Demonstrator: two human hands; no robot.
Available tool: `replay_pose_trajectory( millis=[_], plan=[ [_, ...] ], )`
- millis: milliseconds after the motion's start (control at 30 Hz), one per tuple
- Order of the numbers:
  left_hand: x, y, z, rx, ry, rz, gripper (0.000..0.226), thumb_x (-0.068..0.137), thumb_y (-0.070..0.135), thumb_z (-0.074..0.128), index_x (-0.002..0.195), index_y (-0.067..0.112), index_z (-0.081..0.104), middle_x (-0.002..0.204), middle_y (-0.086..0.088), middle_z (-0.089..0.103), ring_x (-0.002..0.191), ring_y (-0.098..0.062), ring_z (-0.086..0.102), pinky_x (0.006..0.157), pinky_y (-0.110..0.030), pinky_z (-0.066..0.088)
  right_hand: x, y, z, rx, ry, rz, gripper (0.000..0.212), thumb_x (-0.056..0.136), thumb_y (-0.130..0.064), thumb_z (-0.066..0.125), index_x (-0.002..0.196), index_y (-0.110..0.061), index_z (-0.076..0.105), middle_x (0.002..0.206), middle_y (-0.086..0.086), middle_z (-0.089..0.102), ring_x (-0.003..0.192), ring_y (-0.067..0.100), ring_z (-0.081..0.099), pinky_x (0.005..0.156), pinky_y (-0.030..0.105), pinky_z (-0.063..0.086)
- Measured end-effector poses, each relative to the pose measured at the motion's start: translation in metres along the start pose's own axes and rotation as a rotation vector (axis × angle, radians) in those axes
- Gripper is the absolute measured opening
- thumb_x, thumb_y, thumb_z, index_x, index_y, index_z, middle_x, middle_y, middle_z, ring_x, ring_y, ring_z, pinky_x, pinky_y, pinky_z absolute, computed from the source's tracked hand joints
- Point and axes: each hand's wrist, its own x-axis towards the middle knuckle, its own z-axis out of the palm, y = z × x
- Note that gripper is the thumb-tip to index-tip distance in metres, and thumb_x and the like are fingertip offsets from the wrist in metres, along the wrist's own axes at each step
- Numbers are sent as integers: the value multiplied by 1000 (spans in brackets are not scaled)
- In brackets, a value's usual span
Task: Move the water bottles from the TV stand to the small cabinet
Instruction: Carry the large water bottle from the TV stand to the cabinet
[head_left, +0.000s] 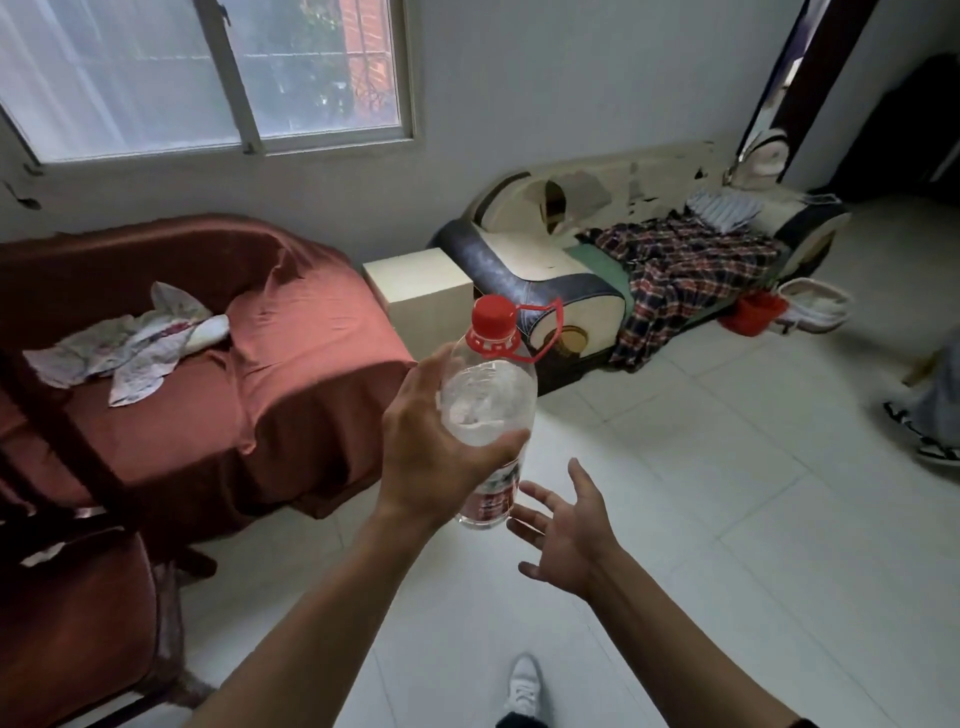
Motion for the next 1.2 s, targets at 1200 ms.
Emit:
replay_pose_trajectory(
  millis=[1200],
  plan=[
    [521, -227, 191, -84, -41, -20, 92, 57, 43, 94, 136, 16, 55, 123, 4, 68, 111, -10, 66, 86, -33, 61, 378, -441, 107, 95, 21, 8, 76, 81, -79, 34, 126, -24, 60, 127, 9, 66, 116, 27, 59, 113, 62, 13]
  ],
)
